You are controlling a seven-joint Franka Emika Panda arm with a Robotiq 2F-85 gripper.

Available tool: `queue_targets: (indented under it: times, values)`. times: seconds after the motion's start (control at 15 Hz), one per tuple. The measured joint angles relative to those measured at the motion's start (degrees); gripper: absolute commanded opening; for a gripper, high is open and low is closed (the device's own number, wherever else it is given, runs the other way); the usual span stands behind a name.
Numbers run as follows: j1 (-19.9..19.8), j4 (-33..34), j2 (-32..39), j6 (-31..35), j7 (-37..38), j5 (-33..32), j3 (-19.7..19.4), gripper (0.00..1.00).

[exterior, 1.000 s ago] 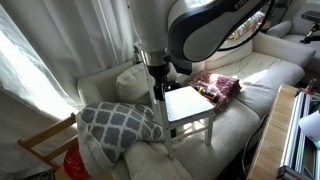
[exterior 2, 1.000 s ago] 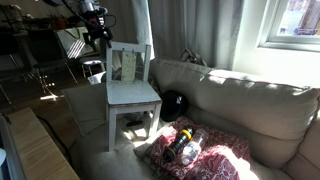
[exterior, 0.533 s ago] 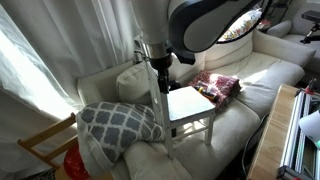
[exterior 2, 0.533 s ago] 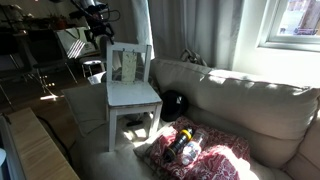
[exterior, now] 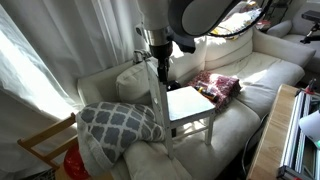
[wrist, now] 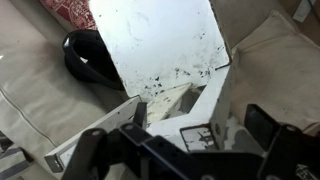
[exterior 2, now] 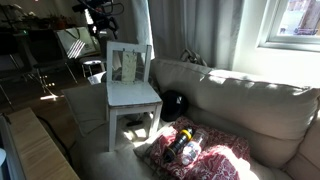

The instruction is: Turn the chair ninety degrees anticlockwise, pick up the hat and hang it on the right corner of the chair backrest

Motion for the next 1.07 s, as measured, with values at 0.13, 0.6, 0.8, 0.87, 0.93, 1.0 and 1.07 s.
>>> queue_targets:
  times: [0.13,0.6,0.8,0.87,0.93,1.0,1.07]
  values:
    - [-0.8,0.0,-0.8,0.0,2.9,0.1,-0.6,1.00]
    - [-4.8,-0.1,-2.9,0.3,8.7,0.1,-4.0,1.00]
    - [-4.6,-0.1,-2.9,0.3,9.4,0.1,-3.8,1.00]
    - [-4.6,-0.1,-2.9,0.3,9.4,0.1,-3.8,1.00]
    - [-4.6,-0.1,-2.9,0.3,9.4,0.1,-3.8,1.00]
    - [-4.6,0.0,-2.8,0.1,9.5,-0.1,-3.9,1.00]
    - [-4.8,0.6,-2.3,-1.0,10.3,-0.2,-4.3,1.00]
